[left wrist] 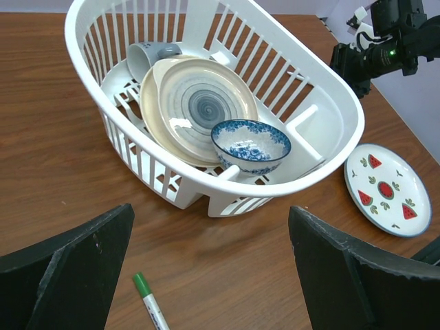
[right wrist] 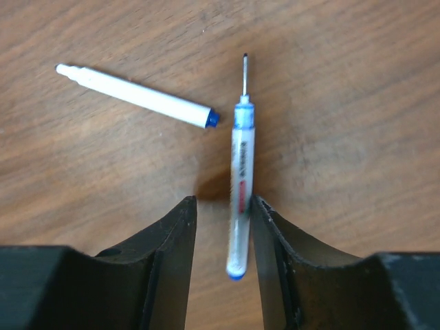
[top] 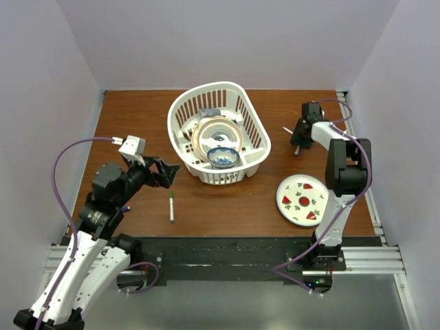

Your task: Insert the pens into the pen caps

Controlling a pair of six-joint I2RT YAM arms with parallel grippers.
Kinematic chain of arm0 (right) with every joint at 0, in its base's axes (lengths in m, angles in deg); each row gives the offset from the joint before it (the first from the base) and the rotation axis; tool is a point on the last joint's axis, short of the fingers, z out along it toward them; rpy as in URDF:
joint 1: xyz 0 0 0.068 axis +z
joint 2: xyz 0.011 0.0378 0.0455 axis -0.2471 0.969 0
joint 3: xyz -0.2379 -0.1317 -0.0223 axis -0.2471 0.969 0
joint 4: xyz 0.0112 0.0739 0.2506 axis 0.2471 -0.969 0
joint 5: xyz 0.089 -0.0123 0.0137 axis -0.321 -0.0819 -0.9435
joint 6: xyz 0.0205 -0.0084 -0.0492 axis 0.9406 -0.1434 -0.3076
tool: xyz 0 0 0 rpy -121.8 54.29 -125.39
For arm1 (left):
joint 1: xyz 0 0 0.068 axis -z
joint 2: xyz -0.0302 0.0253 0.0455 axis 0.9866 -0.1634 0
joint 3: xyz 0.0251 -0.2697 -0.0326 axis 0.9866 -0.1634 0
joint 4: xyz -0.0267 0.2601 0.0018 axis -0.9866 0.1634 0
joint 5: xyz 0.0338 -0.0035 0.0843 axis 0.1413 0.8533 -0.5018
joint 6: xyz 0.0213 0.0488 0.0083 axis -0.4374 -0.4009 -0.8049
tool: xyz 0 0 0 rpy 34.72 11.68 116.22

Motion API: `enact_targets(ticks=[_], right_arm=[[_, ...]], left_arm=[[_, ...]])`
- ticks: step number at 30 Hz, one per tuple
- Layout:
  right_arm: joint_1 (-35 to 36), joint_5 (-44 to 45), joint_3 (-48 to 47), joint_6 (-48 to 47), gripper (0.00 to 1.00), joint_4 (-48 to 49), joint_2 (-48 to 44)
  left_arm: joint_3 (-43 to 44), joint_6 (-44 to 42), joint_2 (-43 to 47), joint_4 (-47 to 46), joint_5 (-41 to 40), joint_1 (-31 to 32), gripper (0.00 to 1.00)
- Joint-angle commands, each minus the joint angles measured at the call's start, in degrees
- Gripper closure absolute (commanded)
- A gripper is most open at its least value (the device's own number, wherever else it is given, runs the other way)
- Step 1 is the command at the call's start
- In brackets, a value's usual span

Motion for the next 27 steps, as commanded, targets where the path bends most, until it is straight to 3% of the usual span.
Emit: enact_targets(ticks=[1,7,13,22,27], right_arm=[[-0.1,1.3,-2.9,-2.2,0.61,-1.4,1.1],[-0.1,2.8,-3.2,-2.8,0.69,-2.1,2.3],[-0.1,1.1,-4.3,-4.3,1.00,-3.9,2.1],[3.2,-2.5,-0.4,-5.8,1.00,-2.5,-15.4],[15.0,-10.3,6.7,-7.2,1.00,2.4,-29.7]], left_arm=[[0.8,1.4,0.3,-0.8,-4.0,-0.2,0.00],[0.8,1.3,0.1,-0.9,-5.3,-0.2,0.00],[0.0,1.4,1.1,-1.6,-4.2,-0.3,0.00],[5.0,4.1,-2.4,-3.8,7.3,-0.3,0.00],[10.4,7.2,-11.6,-5.6,18.9,-0.3,0.02]])
